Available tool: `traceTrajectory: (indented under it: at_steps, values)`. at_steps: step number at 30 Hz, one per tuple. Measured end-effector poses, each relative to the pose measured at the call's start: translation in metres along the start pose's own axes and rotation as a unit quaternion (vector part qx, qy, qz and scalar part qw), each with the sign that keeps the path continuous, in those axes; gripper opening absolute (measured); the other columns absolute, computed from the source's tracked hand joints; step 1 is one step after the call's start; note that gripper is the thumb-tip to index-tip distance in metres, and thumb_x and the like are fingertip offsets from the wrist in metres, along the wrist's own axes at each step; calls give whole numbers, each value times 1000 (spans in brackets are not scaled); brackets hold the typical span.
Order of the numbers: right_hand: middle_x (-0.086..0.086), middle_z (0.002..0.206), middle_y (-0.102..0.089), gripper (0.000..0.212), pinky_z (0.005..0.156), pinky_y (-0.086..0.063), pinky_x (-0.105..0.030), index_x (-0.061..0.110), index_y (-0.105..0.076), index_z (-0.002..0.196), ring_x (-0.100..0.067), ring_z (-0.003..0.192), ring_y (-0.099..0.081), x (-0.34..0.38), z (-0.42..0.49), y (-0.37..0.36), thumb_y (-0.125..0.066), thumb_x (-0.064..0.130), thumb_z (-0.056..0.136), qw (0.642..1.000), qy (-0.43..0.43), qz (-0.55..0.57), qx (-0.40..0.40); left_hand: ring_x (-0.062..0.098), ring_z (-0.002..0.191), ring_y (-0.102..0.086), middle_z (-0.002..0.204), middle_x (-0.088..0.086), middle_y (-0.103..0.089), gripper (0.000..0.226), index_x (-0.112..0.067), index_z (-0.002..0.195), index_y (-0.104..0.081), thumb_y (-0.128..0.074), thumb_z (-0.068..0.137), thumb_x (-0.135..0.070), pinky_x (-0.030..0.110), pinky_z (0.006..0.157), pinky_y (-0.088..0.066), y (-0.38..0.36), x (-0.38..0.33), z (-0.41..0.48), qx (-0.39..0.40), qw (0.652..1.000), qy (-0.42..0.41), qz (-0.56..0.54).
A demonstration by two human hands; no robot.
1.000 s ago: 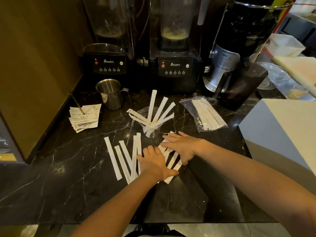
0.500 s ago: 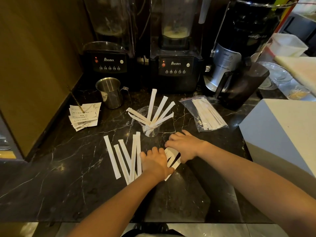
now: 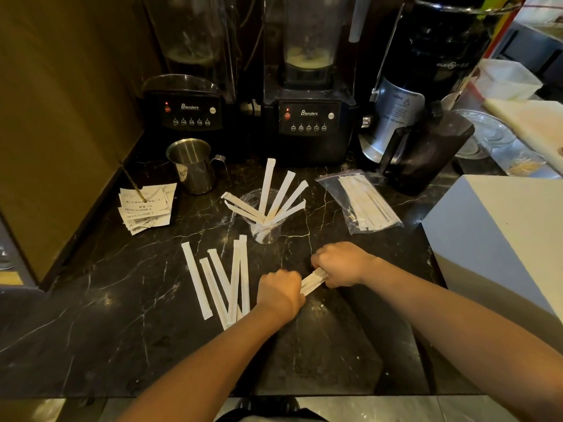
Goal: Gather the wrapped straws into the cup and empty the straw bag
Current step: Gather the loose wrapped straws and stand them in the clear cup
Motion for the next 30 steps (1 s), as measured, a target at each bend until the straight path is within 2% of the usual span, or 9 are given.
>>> traceTrajectory:
  at_steps: [4, 12, 18, 20, 24, 26, 28, 30]
  values:
    - [-12, 112, -62, 29, 77, -46, -34, 10, -55, 111, -26, 99, -59, 1, -1, -3, -57, 18, 83, 1000, -2, -9, 5, 28, 102, -60, 114, 15, -63, 33, -7, 117, -54, -51, 88, -23, 34, 84, -48, 1, -2, 0, 6, 1000, -9, -17]
    - [-13, 117, -56, 28, 85, -45, -36, 8, -54, 114, -26, 105, -54, 2, -4, -6, -51, 17, 87, 999, -9, 23, 22, 32, 101, -60, 113, 20, -62, 31, -2, 117, -54, -46, 90, -17, 37, 84, -48, 5, -4, -2, 14, 999, -43, -1]
    - [-13, 116, -58, 25, 92, -39, -39, 11, -48, 115, -27, 107, -53, 8, -6, 5, -40, 21, 93, 1000, 1, 7, -7, 31, 98, -60, 110, 18, -62, 26, -5, 110, -55, -46, 90, -20, 38, 82, -48, 20, 14, -3, 19, 999, -48, -3]
    - [-13, 111, -61, 24, 88, -40, -40, 11, -46, 114, -28, 102, -56, 13, -8, 14, -38, 23, 94, 1000, 6, 6, -16, 29, 97, -59, 108, 16, -62, 26, -8, 112, -54, -45, 91, -21, 35, 78, -46, 30, 23, -7, 18, 999, -50, -10]
    - [-14, 103, -62, 23, 66, -34, -37, 10, -43, 110, -30, 89, -58, 29, -14, 39, -35, 26, 96, 997, 19, 30, -67, 24, 95, -58, 107, 10, -62, 26, -13, 112, -54, -48, 89, -23, 33, 77, -44, 66, 43, -24, -8, 998, -49, -42]
    - [-13, 103, -61, 23, 64, -35, -35, 11, -42, 111, -28, 86, -57, 40, -16, 52, -35, 27, 96, 994, 20, 64, -91, 18, 90, -57, 99, 5, -62, 25, -15, 110, -57, -53, 87, -25, 31, 78, -45, 87, 56, -37, -26, 996, -38, -70]
    - [-12, 102, -61, 23, 64, -36, -34, 11, -42, 111, -22, 78, -53, 51, -16, 61, -35, 27, 96, 988, 17, 110, -107, 14, 83, -57, 92, -2, -59, 29, -18, 109, -56, -59, 83, -29, 29, 76, -48, 109, 74, -52, -66, 993, -23, -95]
    - [-5, 91, -57, 24, 61, -36, -31, 11, -42, 112, -16, 72, -47, 61, -14, 67, -36, 27, 96, 977, 14, 175, -122, 11, 89, -54, 100, -8, -54, 46, -19, 118, -49, -65, 77, -32, 25, 76, -47, 130, 96, -70, -137, 975, -11, -172]
Point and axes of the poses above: each hand's wrist, its own z-axis towards the middle knuckle, its own y-axis out of the back of the hand, x = y × z, the point moved 4 cm from there along z, towards the middle knuckle
